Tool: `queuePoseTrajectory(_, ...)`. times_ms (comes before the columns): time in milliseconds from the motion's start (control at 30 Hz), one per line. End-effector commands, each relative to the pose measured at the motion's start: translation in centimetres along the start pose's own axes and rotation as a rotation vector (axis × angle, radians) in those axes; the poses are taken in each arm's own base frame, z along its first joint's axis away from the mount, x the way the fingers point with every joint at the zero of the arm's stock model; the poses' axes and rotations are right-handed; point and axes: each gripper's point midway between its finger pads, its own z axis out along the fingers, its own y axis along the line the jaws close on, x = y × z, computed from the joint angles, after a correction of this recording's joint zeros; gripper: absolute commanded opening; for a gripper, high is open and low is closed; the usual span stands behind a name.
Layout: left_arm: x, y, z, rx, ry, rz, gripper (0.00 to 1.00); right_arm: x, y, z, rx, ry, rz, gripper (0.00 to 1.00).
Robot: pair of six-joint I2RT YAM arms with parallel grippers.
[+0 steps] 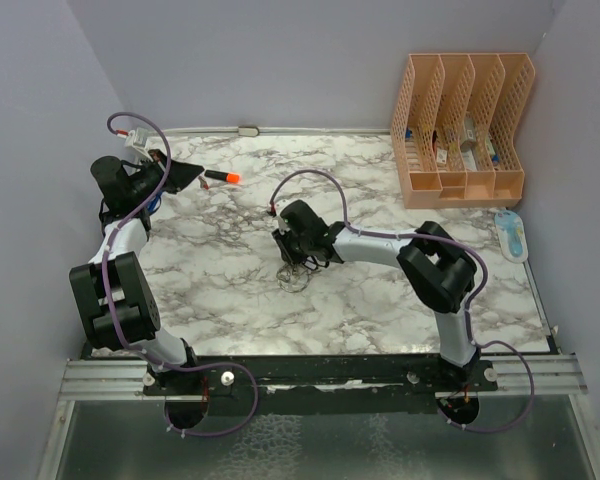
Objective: Put the keys on the keyring
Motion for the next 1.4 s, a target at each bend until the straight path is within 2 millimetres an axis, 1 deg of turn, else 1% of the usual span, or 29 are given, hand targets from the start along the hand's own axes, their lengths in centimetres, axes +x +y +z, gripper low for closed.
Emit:
queuePoseTrajectory(0,-0.2,-0.5,-0.3,0.025,-0.005,0.024,0.0,-0.2,-0.4,-0.3,0.029,-0.013,0.015,0.24)
queuePoseTrajectory(100,-0.2,-0.6,-0.4,0.026,-0.006,0.024,0.0,0.0,-0.2,-0.4,0.021,-0.01,0.025,0.24)
queuePoseTrajectory(267,-0.3,-0.7,-0.4,0.027,-0.006,0.027,0.0,1.1,0.2,-0.6,-0.005,0.02,0.042,0.24)
queuePoseTrajectory(400,-0.3,-0.6,-0.4,0.025,-0.007,0.023,0.0,2.2,0.2,-1.0,-0.004,0.04,0.052,0.23)
queuePoseTrajectory(500,-0.3,-0.6,-0.4,0.024,-0.009,0.023,0.0,2.7,0.2,-1.0,-0.01,0.05,0.052,0.2)
queuePoseTrajectory(600,-0.4,-0.6,-0.4,0.022,-0.011,0.022,0.0,3.0,0.3,-0.9,-0.013,0.064,0.052,0.14)
queuePoseTrajectory(667,-0.3,-0.6,-0.4,0.021,-0.012,0.022,0.0,3.4,0.2,-0.6,-0.011,0.076,0.053,0.12)
queuePoseTrajectory(833,-0.3,-0.5,-0.4,0.017,-0.012,0.016,0.0,3.9,0.3,-0.4,-0.01,0.102,0.045,0.01)
queuePoseTrajectory(933,-0.3,-0.4,-0.4,0.014,-0.014,0.011,0.0,4.2,0.2,-0.6,-0.004,0.108,0.055,0.01)
queuePoseTrajectory(1000,-0.4,-0.4,-0.3,0.012,-0.017,0.009,0.0,4.0,0.3,-0.8,-0.008,0.096,0.059,0.01)
queuePoseTrajectory(1067,-0.4,-0.5,-0.1,0.013,-0.018,0.0,0.0,3.4,0.5,-1.2,-0.016,0.067,0.061,0.01)
queuePoseTrajectory(1133,-0.5,-1.3,0.3,0.037,-0.025,-0.005,0.0,2.1,0.6,-1.9,-0.024,0.004,0.069,0.01)
queuePoseTrajectory(1200,-0.6,-2.6,0.9,0.075,-0.032,-0.022,0.0,0.1,1.0,-3.1,-0.049,-0.087,0.073,0.01)
queuePoseTrajectory(1300,-0.4,-5.0,2.1,0.151,-0.031,-0.059,0.0,-3.8,1.5,-5.5,-0.08,-0.24,0.067,0.01)
queuePoseTrajectory(1367,-0.2,-6.3,2.9,0.193,-0.022,-0.09,0.0,-5.8,1.4,-7.3,-0.083,-0.318,0.064,0.01)
